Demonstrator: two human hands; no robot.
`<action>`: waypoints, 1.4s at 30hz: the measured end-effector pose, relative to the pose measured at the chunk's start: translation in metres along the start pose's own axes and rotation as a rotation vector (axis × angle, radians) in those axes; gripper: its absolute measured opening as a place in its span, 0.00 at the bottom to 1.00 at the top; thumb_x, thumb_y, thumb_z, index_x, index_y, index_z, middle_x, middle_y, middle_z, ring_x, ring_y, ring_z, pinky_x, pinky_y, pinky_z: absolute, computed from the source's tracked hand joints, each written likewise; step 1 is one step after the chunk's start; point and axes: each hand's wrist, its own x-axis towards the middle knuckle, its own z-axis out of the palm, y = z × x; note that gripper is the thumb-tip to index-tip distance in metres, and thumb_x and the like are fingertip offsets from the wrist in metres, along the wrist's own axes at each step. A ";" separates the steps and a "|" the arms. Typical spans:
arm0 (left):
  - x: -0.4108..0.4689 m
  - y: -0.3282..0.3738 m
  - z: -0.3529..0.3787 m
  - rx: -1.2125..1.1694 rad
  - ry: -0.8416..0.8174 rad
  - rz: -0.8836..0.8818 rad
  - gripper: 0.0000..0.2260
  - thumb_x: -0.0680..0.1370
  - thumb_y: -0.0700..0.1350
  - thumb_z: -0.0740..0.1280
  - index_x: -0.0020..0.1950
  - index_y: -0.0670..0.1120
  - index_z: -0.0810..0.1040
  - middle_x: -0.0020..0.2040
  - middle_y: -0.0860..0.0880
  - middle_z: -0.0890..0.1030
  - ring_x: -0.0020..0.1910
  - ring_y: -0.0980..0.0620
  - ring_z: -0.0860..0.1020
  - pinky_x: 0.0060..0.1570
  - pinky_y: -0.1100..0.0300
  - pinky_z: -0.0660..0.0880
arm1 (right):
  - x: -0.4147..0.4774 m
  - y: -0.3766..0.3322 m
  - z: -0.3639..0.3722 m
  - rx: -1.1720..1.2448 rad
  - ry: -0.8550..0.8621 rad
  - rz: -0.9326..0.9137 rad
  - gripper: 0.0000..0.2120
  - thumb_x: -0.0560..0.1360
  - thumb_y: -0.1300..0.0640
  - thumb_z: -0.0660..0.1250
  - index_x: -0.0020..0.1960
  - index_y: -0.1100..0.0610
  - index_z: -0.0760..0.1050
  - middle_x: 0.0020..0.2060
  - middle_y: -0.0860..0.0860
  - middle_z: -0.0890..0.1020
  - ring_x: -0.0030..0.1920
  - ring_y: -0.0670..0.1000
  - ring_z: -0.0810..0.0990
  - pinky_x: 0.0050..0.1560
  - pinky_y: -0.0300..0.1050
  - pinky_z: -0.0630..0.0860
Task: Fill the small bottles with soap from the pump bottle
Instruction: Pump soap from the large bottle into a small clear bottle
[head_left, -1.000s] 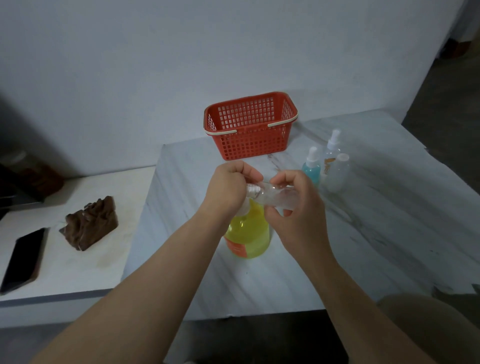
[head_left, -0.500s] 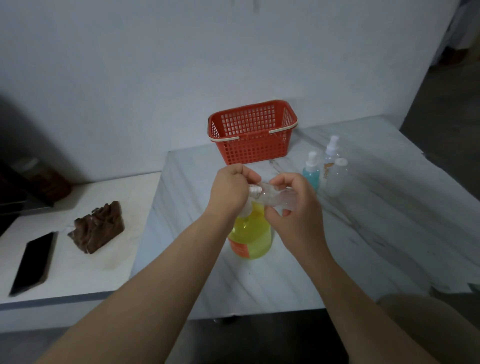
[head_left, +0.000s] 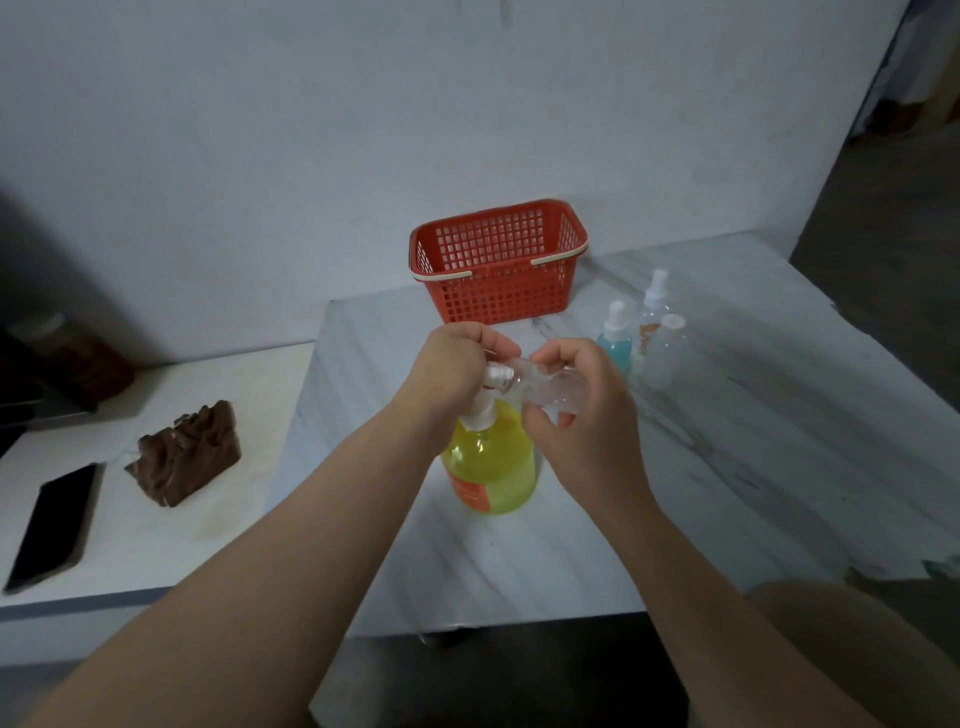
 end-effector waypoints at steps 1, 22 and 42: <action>0.000 0.000 0.000 -0.001 0.001 0.005 0.17 0.72 0.28 0.53 0.36 0.45 0.77 0.37 0.46 0.78 0.37 0.52 0.75 0.31 0.64 0.68 | 0.001 0.000 0.000 -0.004 0.002 0.000 0.19 0.63 0.67 0.70 0.48 0.50 0.72 0.45 0.46 0.76 0.44 0.45 0.76 0.39 0.35 0.69; 0.002 -0.014 0.007 -0.140 0.062 0.050 0.17 0.71 0.29 0.51 0.38 0.43 0.77 0.36 0.44 0.80 0.33 0.50 0.76 0.32 0.62 0.71 | 0.001 0.003 0.003 0.008 0.019 -0.004 0.17 0.60 0.65 0.66 0.46 0.51 0.73 0.44 0.48 0.77 0.43 0.47 0.76 0.36 0.33 0.69; -0.004 0.001 0.000 -0.031 -0.040 0.007 0.13 0.72 0.28 0.58 0.39 0.43 0.76 0.36 0.46 0.77 0.34 0.53 0.74 0.33 0.64 0.69 | 0.007 -0.001 -0.003 -0.038 0.024 -0.040 0.19 0.59 0.70 0.67 0.45 0.52 0.73 0.43 0.47 0.77 0.41 0.49 0.75 0.39 0.38 0.70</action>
